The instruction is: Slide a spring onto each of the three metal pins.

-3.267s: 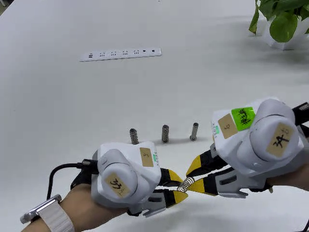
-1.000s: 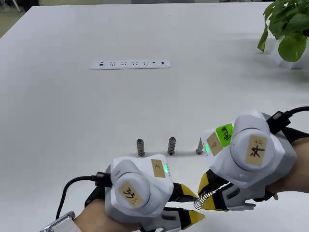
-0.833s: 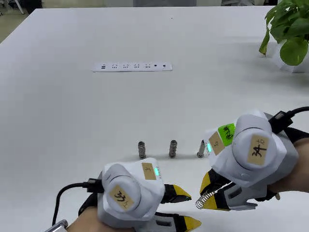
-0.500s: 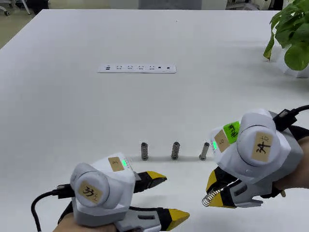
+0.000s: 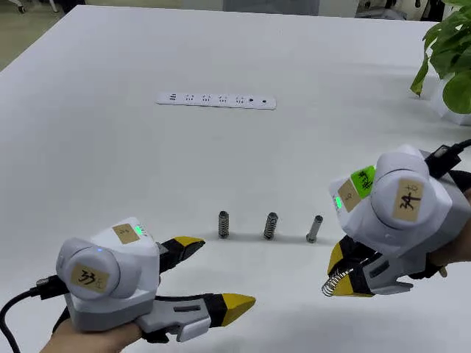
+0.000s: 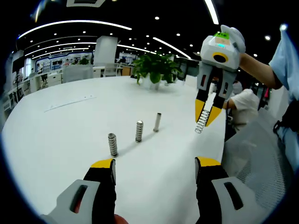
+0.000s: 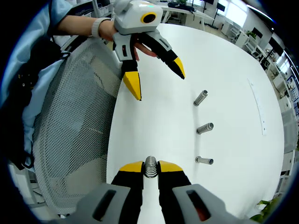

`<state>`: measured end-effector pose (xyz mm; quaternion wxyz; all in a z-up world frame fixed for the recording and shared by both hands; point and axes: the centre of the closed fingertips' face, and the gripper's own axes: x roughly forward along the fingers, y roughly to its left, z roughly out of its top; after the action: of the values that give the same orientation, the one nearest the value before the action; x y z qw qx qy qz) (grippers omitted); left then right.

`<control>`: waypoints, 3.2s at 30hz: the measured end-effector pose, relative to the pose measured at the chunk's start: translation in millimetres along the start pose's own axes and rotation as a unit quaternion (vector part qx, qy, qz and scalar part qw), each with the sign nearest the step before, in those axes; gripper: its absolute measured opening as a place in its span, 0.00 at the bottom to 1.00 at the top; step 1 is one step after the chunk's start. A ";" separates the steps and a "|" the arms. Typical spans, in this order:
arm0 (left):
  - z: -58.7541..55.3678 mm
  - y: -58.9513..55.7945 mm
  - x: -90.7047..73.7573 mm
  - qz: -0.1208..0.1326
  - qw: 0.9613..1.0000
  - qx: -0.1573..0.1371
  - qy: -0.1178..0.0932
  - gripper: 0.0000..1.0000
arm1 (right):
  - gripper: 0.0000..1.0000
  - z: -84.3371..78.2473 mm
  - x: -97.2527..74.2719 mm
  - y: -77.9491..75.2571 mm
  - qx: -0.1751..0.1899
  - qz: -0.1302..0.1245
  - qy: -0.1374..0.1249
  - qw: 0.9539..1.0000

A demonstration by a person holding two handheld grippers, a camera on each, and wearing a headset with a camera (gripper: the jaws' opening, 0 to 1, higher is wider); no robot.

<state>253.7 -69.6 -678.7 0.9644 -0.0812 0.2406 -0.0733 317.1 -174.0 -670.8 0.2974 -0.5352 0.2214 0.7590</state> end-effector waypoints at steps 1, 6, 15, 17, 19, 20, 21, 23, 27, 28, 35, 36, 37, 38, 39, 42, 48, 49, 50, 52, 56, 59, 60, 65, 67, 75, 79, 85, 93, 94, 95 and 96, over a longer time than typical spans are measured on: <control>-0.4 1.5 -0.4 0.003 1.000 -0.003 0.000 0.74 | 0.12 -0.2 -0.8 -2.4 -0.001 -0.001 0.001 1.000; -4.9 12.5 -2.1 0.030 1.000 -0.008 0.003 0.90 | 0.12 -2.1 -8.1 -22.2 -0.004 -0.013 0.005 1.000; -6.6 26.9 -6.1 0.063 0.998 -0.015 -0.012 1.00 | 0.12 0.5 -21.5 -49.7 -0.008 -0.024 0.003 1.000; -6.7 26.8 -6.4 0.063 0.998 -0.016 -0.014 1.00 | 0.12 1.5 -23.1 -53.9 -0.011 -0.024 0.004 1.000; -6.5 26.4 -6.4 0.063 0.998 -0.018 -0.016 1.00 | 0.12 1.1 -24.2 -57.8 -0.012 -0.024 0.008 1.000; -7.6 27.1 -6.7 0.064 0.998 -0.018 -0.015 1.00 | 0.12 0.6 -24.7 -60.9 -0.015 -0.025 0.011 1.000; -8.2 27.4 -6.8 0.063 0.998 -0.018 -0.015 1.00 | 0.12 0.1 -25.1 -63.3 -0.017 -0.027 0.014 0.999; -8.3 26.6 -7.1 0.062 0.998 -0.021 -0.017 1.00 | 0.12 -0.4 -26.4 -68.6 -0.022 -0.029 0.020 0.999; -8.6 25.7 -7.1 0.063 0.998 -0.021 -0.017 1.00 | 0.12 -1.9 -27.7 -76.0 -0.027 -0.027 0.028 0.999; -8.6 25.4 -6.9 0.061 0.998 -0.021 -0.016 1.00 | 0.12 -3.5 -27.2 -79.2 -0.028 -0.027 0.033 0.999; -9.0 25.4 -7.3 0.063 0.998 -0.021 -0.016 1.00 | 0.12 -10.4 -20.9 -93.6 -0.037 -0.019 0.057 0.998; -9.2 25.6 -7.2 0.062 0.998 -0.021 -0.016 1.00 | 0.12 -12.2 -19.8 -96.4 -0.040 -0.019 0.062 0.997; -9.2 25.1 -7.3 0.061 0.998 -0.024 -0.017 1.00 | 0.12 -14.1 -18.5 -100.0 -0.043 -0.020 0.069 0.996; -9.0 25.0 -7.3 0.061 0.998 -0.026 -0.017 1.00 | 0.12 -14.3 -18.1 -99.7 -0.042 -0.020 0.072 0.996; -9.3 25.6 -7.9 0.061 0.998 -0.026 -0.018 1.00 | 0.12 -14.5 -17.3 -100.5 -0.044 -0.019 0.074 0.996; -10.5 27.5 -8.4 0.061 0.998 -0.028 -0.018 1.00 | 0.12 -15.2 -13.4 -105.4 -0.047 -0.017 0.079 0.996; -12.1 25.1 -7.0 0.057 0.998 -0.031 -0.014 1.00 | 0.12 -14.3 -9.1 -105.7 -0.056 -0.014 0.086 0.995; -13.0 25.5 -6.8 0.057 0.998 -0.031 -0.012 1.00 | 0.12 -14.1 -8.5 -105.7 -0.057 -0.014 0.087 0.995; -13.8 25.7 -6.5 0.057 0.998 -0.031 -0.011 1.00 | 0.12 -13.1 -8.2 -104.6 -0.058 -0.013 0.088 0.994; -13.7 25.2 -6.6 0.056 0.998 -0.030 -0.009 1.00 | 0.12 -13.4 -6.6 -104.5 -0.060 -0.012 0.090 0.994; -14.5 26.1 -6.6 0.055 0.998 -0.031 -0.010 1.00 | 0.12 -13.8 -3.6 -105.8 -0.063 -0.010 0.093 0.994; -15.5 26.0 -6.5 0.053 0.998 -0.034 -0.009 1.00 | 0.12 -14.2 -1.3 -107.3 -0.066 -0.011 0.096 0.993; -15.6 26.0 -6.4 0.053 0.998 -0.034 -0.009 1.00 | 0.12 -13.6 -1.5 -106.4 -0.067 -0.009 0.097 0.993; -16.1 26.5 -5.9 0.051 0.998 -0.037 -0.009 1.00 | 0.12 -14.8 0.0 -107.0 -0.066 -0.008 0.098 0.993; -16.4 27.8 -5.9 0.052 0.998 -0.039 -0.010 1.00 | 0.12 -15.7 0.5 -106.3 -0.067 -0.007 0.100 0.993; -18.7 26.6 -5.3 0.049 0.998 -0.043 -0.007 1.00 | 0.13 -17.0 3.7 -105.9 -0.067 -0.005 0.102 0.993; -17.9 25.3 -5.3 0.049 0.998 -0.044 -0.007 1.00 | 0.13 -17.9 5.6 -106.7 -0.068 -0.004 0.104 0.992; -19.4 24.6 -4.3 0.046 0.998 -0.046 -0.004 1.00 | 0.13 -19.6 10.8 -108.2 -0.068 -0.004 0.105 0.992; -19.7 23.4 -4.0 0.045 0.998 -0.047 -0.003 1.00 | 0.13 -23.8 22.2 -109.2 -0.067 0.000 0.108 0.992; -20.2 23.7 -4.0 0.045 0.998 -0.047 -0.002 1.00 | 0.13 -24.1 23.6 -109.3 -0.067 0.000 0.108 0.992; -20.7 24.2 -4.0 0.045 0.998 -0.047 -0.002 1.00 | 0.13 -24.6 25.0 -109.2 -0.066 0.000 0.109 0.992; -21.1 24.2 -3.9 0.044 0.998 -0.047 -0.001 1.00 | 0.13 -25.2 26.4 -108.4 -0.067 0.000 0.109 0.992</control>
<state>242.7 -47.8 -700.0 0.9621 -0.1163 0.2458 -0.0191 402.3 -106.1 -706.0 0.2352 -0.6335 0.2011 0.7091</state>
